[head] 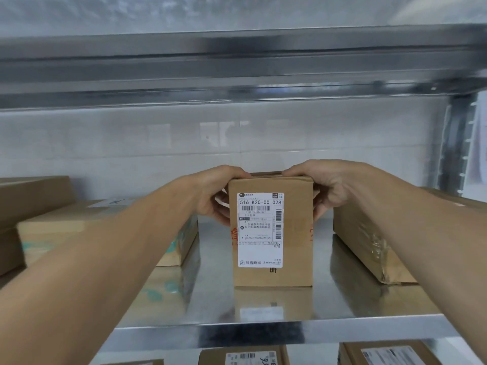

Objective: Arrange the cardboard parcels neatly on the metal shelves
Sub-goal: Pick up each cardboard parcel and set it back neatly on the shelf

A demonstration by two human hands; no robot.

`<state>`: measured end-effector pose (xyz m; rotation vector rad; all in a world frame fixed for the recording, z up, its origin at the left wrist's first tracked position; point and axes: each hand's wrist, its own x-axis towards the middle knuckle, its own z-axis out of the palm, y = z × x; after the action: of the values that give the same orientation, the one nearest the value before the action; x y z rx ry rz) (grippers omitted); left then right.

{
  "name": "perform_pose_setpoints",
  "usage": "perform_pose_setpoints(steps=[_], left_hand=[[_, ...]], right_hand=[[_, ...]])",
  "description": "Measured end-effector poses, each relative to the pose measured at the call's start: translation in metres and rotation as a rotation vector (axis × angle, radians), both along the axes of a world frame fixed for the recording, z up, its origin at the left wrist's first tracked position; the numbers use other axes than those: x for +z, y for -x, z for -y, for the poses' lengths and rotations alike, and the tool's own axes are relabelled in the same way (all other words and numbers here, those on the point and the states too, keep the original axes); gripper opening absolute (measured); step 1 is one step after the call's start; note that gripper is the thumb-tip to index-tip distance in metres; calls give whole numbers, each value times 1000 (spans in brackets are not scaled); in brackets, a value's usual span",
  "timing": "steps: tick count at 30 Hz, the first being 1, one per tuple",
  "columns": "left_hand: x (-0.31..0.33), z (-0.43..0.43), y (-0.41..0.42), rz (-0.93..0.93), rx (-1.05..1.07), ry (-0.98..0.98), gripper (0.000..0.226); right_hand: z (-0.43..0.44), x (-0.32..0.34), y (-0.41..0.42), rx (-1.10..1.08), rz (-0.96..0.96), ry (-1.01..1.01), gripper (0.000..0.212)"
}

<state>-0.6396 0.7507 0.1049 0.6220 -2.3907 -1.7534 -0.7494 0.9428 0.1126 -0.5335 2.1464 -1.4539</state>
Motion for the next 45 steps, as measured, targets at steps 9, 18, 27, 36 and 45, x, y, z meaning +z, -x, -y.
perform_pose_setpoints(steps=[9, 18, 27, 36, 45], left_hand=[[-58, 27, -2, -99, 208, 19, 53], [-81, 21, -12, -22, 64, -307, 50], [-51, 17, -21, -95, 185, -292, 24], [-41, 21, -17, -79, 179, -94, 25], [-33, 20, -9, 14, 125, 43, 22]], right_hand=[[-35, -14, 10, -92, 160, 273, 31], [-44, -45, 7, -91, 275, 557, 23], [-37, -71, 9, -179, 36, 375, 17], [-32, -81, 5, -172, -2, 282, 20], [-24, -52, -4, -148, 156, 125, 70]])
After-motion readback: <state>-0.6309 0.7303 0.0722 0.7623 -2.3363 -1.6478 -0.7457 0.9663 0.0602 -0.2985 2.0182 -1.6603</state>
